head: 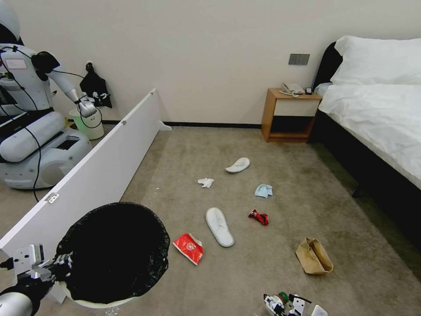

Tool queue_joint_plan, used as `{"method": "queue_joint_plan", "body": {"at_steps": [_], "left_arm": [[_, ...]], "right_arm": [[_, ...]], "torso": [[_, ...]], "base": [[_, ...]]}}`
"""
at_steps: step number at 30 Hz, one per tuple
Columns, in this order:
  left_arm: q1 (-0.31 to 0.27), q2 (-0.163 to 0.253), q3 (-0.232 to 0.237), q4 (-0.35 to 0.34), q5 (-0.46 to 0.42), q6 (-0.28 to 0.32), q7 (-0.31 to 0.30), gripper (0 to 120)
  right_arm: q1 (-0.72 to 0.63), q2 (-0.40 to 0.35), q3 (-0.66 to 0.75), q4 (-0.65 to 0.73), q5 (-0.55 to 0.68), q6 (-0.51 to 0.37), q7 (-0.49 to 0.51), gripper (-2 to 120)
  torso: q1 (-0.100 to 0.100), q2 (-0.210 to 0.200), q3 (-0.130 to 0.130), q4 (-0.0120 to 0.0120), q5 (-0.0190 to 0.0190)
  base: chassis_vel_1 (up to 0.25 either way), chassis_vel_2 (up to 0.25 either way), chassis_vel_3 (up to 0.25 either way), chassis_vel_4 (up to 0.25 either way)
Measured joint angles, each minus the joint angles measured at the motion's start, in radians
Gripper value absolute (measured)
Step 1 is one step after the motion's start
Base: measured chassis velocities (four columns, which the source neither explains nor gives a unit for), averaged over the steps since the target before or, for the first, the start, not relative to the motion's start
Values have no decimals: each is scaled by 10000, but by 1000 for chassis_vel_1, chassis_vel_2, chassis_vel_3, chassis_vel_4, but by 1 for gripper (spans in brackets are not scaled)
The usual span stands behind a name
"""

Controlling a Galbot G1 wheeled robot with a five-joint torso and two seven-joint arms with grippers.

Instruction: Pick up the trash bin, then pick up the garbage from the floor and place it into the trash bin.

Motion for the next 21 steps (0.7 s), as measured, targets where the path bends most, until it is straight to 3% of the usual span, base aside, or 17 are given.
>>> {"method": "queue_joint_plan", "body": {"at_steps": [21], "left_arm": [[62,6,-140,0,-23,8,-16,3]], "right_arm": [[451,15,-42,-377,386,-80,93,100]], "torso": [[0,0,-1,1,0]], "base": [[0,0,0,0]]}}
